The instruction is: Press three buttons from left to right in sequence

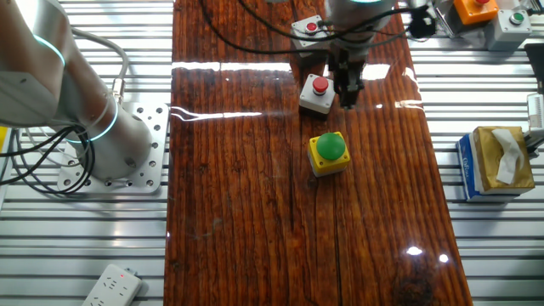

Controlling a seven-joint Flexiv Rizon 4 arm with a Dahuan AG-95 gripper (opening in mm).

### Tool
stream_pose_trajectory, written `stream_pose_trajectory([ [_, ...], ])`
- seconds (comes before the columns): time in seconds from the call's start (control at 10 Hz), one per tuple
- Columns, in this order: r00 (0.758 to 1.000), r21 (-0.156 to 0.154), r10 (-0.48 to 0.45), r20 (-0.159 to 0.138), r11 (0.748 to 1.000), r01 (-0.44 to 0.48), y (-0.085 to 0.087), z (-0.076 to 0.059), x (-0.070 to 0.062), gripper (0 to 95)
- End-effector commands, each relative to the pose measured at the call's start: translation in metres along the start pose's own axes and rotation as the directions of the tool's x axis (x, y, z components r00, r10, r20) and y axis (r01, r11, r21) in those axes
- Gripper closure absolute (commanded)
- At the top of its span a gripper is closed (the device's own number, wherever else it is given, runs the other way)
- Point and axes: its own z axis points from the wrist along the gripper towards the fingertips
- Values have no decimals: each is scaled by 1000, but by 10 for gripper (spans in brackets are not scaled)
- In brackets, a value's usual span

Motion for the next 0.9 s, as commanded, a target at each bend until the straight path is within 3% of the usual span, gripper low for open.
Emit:
stream_pose_trajectory([
  [0.1,1000,-11,4,11,1000,-4,2,4,1,380],
  [0.9,999,-9,11,30,1000,-11,7,15,14,380],
])
